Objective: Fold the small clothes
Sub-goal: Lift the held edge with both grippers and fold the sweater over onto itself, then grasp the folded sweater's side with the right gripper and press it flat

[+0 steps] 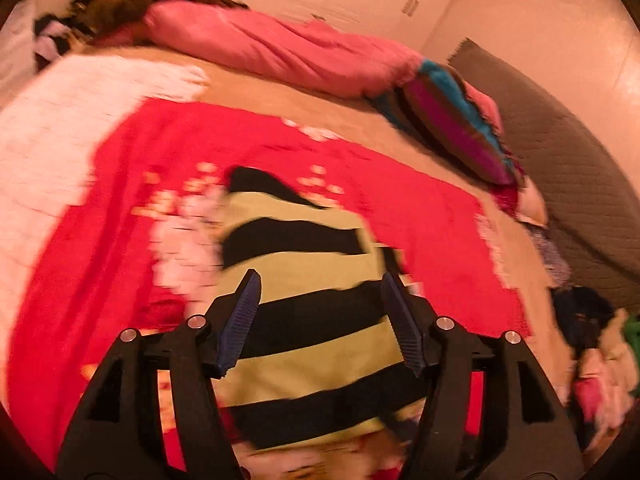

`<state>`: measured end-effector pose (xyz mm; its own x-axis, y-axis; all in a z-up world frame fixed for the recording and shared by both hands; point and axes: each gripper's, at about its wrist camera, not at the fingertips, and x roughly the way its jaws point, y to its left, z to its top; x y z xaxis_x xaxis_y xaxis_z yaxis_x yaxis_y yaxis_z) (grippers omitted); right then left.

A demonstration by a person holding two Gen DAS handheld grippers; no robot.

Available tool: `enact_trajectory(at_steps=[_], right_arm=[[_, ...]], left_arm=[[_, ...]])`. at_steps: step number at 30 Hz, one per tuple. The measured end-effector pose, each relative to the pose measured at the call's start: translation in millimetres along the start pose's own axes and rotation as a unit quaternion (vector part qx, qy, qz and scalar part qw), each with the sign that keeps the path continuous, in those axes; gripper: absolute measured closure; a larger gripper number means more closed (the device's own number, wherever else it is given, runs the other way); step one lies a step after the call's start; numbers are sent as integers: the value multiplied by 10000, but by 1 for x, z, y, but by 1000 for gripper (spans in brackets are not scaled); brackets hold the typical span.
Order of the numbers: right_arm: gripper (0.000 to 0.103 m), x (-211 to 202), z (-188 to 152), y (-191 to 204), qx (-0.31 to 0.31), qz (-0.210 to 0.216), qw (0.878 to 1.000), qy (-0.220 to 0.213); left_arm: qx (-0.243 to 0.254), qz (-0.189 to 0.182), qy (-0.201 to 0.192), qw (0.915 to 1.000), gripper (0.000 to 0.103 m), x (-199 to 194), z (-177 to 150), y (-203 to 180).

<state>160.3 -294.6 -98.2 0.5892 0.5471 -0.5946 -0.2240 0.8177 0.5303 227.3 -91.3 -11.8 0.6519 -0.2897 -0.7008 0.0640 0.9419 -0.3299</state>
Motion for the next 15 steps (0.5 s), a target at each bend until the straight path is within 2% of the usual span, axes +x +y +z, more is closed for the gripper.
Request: enact_trajectory(at_steps=[7,8,12,15], right_arm=[[92,-9,6,-8,153,82,9998,70],[89,-13,7,-7,163,92,9998,63],[68,-27,11,-7,157,117,9998,-46],[64,-40,18,-8,139,-7,9997,-194]], left_arm=[[184,583,-114,9981,39,-20,-29,33],[202,641,-125,9977,39,-21,-31,36],[201,664,-163,9975,35,-24,-37,42],[294,740,-205,9966,31,-23,-39,42]])
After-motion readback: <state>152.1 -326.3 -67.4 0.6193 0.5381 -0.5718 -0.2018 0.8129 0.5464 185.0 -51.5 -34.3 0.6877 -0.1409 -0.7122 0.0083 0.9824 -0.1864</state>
